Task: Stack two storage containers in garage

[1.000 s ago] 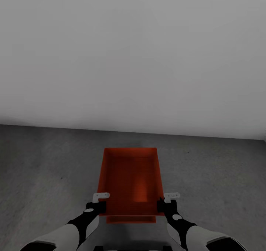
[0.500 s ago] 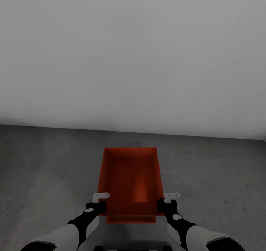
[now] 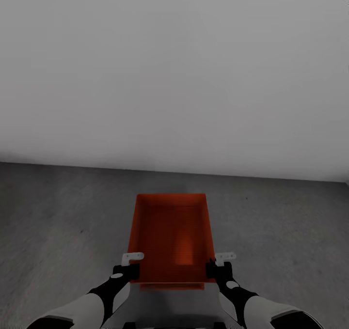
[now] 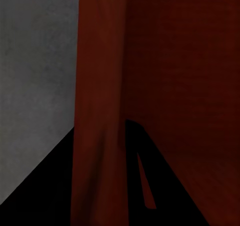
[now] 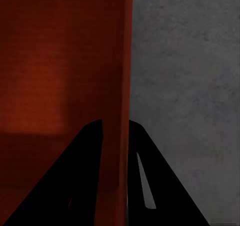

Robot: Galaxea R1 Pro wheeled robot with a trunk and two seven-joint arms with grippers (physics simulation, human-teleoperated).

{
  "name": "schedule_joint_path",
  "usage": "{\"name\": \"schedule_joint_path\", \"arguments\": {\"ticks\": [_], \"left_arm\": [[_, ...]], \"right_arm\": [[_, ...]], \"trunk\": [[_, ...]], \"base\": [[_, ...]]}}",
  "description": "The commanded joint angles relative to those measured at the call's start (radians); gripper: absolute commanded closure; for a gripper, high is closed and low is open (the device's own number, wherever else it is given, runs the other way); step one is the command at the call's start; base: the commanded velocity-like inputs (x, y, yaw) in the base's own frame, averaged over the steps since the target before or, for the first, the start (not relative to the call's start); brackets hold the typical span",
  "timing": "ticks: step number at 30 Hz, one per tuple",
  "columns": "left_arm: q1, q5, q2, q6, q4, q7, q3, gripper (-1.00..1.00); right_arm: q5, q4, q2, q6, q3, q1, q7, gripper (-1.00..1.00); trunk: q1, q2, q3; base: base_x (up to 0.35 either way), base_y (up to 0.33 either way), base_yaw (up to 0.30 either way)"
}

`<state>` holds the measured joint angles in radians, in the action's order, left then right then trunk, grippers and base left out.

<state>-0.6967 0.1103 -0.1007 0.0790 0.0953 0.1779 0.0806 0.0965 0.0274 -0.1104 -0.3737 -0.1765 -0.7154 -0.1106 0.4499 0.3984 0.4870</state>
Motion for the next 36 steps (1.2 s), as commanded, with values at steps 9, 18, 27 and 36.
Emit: {"name": "schedule_joint_path", "arguments": {"ticks": [9, 18, 27, 36], "left_arm": [[-0.001, 0.002, 0.001, 0.004, 0.0, 0.009, -0.054, 1.0], [-0.001, 0.002, 0.001, 0.004, 0.0, 0.009, -0.054, 1.0], [-0.001, 0.002, 0.0, 0.004, 0.0, 0.009, -0.054, 1.0], [-0.001, 0.002, -0.001, 0.004, 0.0, 0.009, -0.054, 1.0]], "right_arm": [[0.043, 0.005, 0.0, -0.01, 0.014, -0.001, -0.007, 1.0], [0.043, 0.005, 0.0, -0.01, 0.014, -0.001, -0.007, 1.0], [0.043, 0.005, 0.0, -0.01, 0.014, -0.001, -0.007, 1.0], [0.043, 0.005, 0.0, -0.01, 0.014, -0.001, -0.007, 1.0]], "trunk": [[0.0, 0.002, 0.001], [0.0, 0.002, 0.001], [0.0, 0.002, 0.001], [0.0, 0.002, 0.001]], "base": [[-0.087, 0.0, 0.0], [-0.003, 0.0, 0.0], [0.0, 0.0, 0.0], [0.0, 0.0, 0.0]]}}
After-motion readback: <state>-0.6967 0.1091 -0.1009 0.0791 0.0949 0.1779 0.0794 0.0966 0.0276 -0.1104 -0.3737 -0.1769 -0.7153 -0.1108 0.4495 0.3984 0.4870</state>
